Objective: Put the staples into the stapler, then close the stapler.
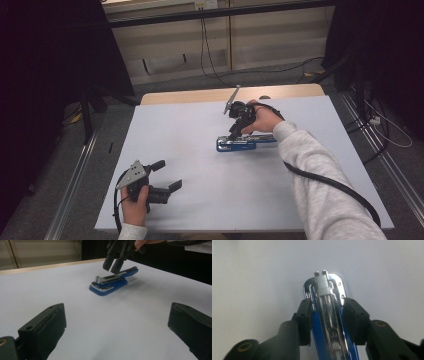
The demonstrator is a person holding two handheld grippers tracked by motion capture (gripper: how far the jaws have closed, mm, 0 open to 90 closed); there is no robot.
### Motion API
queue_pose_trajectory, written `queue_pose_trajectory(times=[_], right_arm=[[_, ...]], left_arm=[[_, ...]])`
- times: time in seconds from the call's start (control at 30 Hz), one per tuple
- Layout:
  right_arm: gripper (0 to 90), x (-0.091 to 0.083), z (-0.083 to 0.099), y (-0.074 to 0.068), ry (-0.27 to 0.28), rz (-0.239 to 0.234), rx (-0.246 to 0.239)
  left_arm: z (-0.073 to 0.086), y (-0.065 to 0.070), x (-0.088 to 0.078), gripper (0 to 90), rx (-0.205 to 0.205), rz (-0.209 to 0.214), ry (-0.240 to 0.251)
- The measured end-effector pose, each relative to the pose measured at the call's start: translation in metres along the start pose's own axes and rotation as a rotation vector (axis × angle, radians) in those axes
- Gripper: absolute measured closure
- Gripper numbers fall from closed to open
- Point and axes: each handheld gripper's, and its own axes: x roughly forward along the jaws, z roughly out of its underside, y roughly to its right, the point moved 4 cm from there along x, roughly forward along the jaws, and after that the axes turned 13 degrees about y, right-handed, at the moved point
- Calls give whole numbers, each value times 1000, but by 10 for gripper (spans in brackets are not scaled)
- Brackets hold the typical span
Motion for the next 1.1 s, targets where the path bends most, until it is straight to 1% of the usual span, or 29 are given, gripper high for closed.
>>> queue_pose_trajectory(times=[0.03,0.07,0.1,0.13,0.17,0.2,0.27,0.3,0.33,0.37,0.4,0.47,0.5,0.53,0.57,0.6,0.63,0.73,0.77,0.8,0.87,0.93,0.97,1.0,1.03,1.07,1.1], right_arm=[[550,-4,3,1,20,6,11],[502,-10,9,2,56,21,41],[502,-10,9,2,56,21,41],[462,-17,18,4,82,36,76],[462,-17,18,4,82,36,76],[443,-19,20,5,88,45,86],[385,-25,27,7,106,66,101],[365,-31,34,7,133,75,124],[365,-31,34,7,133,75,124],[303,-35,40,8,147,101,144],[303,-35,40,8,147,101,144],[266,-38,45,9,163,106,167],[211,-43,50,8,182,127,178],[211,-43,50,8,182,127,178],[203,-45,52,8,193,134,189],[167,-48,58,5,197,151,206],[167,-48,58,5,197,151,206],[154,-53,66,1,204,182,203],[145,-54,68,-1,199,192,211],[147,-58,74,-4,210,203,206],[146,-59,76,-4,214,212,206],[147,-64,81,-6,230,221,212],[147,-66,84,-7,232,230,221],[147,-72,90,-8,235,258,218],[147,-72,90,-8,235,258,218],[147,-75,93,-9,245,265,229],[149,-78,96,-10,252,278,233]], left_arm=[[0,-1,1,18,-7,-1,0],[0,-1,2,18,-18,-4,0],[0,-2,3,18,-20,-9,0],[0,-2,5,18,-20,-5,-2],[0,-1,6,18,-17,-1,-4],[-1,-1,8,18,-19,-1,-3],[-3,-2,10,18,-19,3,1],[-3,-2,13,18,-26,5,2],[-3,-2,13,18,-26,5,2],[-2,-2,16,18,-26,3,-10],[-2,-2,16,18,-26,3,-10],[-2,-2,18,18,-27,-1,-23],[-3,-2,21,18,-38,1,-28],[-3,-2,21,18,-38,1,-28],[-3,-1,22,18,-38,2,-34],[-5,0,24,18,-37,4,-34],[-6,0,26,18,-36,6,-31],[-8,0,32,19,-44,9,-32],[-8,-1,35,19,-43,10,-39],[-7,-2,37,20,-49,1,-45],[-7,-4,41,20,-57,-5,-54],[-7,-6,46,19,-61,-10,-67],[-7,-6,48,20,-59,-14,-68],[-7,-7,51,20,-57,-12,-74],[-6,-8,54,20,-59,-8,-79],[-6,-9,56,20,-62,-15,-86],[-5,-10,59,20,-62,-15,-95]])
